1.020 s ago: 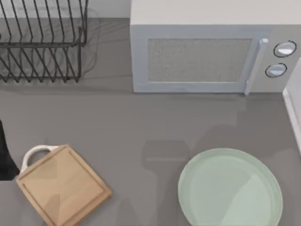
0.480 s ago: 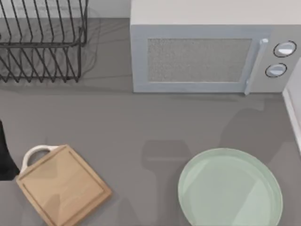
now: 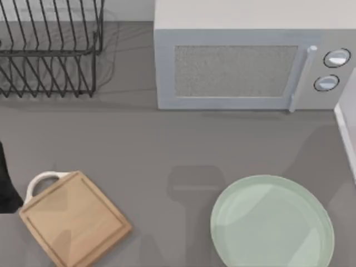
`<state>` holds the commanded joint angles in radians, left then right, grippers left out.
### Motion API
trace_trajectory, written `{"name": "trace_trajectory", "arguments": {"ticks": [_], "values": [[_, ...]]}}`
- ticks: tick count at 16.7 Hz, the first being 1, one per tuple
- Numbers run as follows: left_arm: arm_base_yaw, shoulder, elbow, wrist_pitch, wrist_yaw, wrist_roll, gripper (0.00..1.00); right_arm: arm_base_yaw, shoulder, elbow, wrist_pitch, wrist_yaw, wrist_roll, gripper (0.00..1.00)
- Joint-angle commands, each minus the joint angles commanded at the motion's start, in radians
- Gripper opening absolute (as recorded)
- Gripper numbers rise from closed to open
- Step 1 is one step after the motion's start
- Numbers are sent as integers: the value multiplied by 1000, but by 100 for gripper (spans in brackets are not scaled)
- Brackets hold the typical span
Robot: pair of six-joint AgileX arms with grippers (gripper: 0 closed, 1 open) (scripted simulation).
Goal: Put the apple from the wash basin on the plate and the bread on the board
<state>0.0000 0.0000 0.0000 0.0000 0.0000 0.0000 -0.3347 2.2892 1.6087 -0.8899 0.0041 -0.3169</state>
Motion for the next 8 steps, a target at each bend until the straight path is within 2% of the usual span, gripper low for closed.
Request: {"name": "trace_trajectory", "arguments": {"ticks": [5,8], "values": [[0,0,0,0,0,0,100,-2,130,-91,227,1,2,100],[0,0,0,0,0,0,100,-2,157,-109,266,2,2,100]]}}
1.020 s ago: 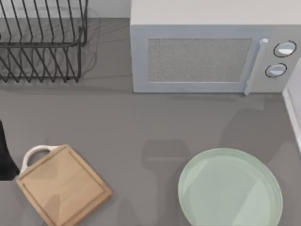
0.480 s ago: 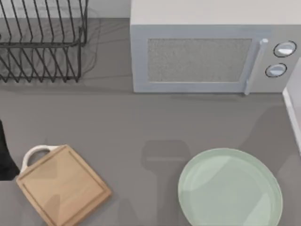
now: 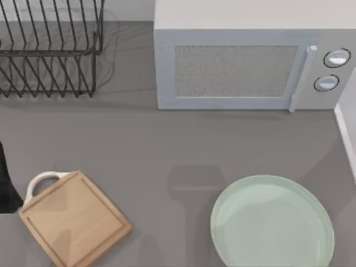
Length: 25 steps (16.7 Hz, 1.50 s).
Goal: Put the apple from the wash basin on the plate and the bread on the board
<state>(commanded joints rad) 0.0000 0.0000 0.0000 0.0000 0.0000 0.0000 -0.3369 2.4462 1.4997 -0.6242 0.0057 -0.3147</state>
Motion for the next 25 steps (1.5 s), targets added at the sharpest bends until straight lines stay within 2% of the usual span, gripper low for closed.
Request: {"name": "trace_trajectory", "arguments": {"ticks": [3,16,24,25], "values": [[0,0,0,0,0,0,100,0,0,0,0,0,0,100],[0,0,0,0,0,0,100,0,0,0,0,0,0,2],[0,0,0,0,0,0,100,0,0,0,0,0,0,0],[0,0,0,0,0,0,100,2,-66,13,-33,-15,9,0]]}}
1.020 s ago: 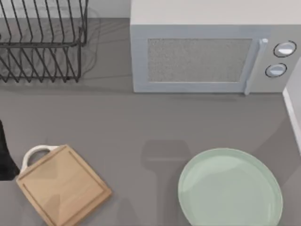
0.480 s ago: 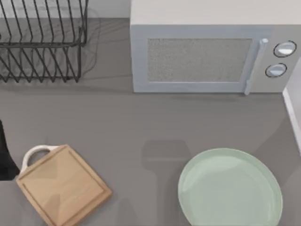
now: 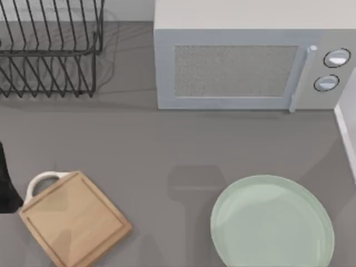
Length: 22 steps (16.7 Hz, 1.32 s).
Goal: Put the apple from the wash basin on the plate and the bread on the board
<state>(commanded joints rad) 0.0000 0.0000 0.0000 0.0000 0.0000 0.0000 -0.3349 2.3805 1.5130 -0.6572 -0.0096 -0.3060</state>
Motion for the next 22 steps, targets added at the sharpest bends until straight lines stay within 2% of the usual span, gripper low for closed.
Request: {"name": "trace_trajectory", "arguments": {"ticks": [3,10,16,22], "values": [[0,0,0,0,0,0,100,0,-25,21,-40,0,-1,0],[0,0,0,0,0,0,100,-1,-170,123,-297,-2,-3,0],[0,0,0,0,0,0,100,6,-185,131,-307,-2,5,0],[0,0,0,0,0,0,100,137,-306,64,-378,4,146,0]]}}
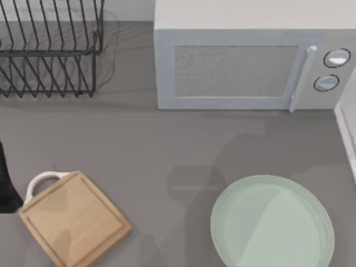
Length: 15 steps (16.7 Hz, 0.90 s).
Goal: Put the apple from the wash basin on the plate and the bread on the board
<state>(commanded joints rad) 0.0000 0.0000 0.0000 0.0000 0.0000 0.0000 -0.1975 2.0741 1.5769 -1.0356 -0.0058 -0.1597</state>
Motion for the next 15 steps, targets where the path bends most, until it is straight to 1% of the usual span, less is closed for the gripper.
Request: {"name": "trace_trajectory", "arguments": {"ticks": [6,10,15], "values": [[0,0,0,0,0,0,100,229,-155,-171,-110,1,261,0],[0,0,0,0,0,0,100,425,-254,-257,-155,2,457,0],[0,0,0,0,0,0,100,685,-360,-301,-164,2,691,0]]}}
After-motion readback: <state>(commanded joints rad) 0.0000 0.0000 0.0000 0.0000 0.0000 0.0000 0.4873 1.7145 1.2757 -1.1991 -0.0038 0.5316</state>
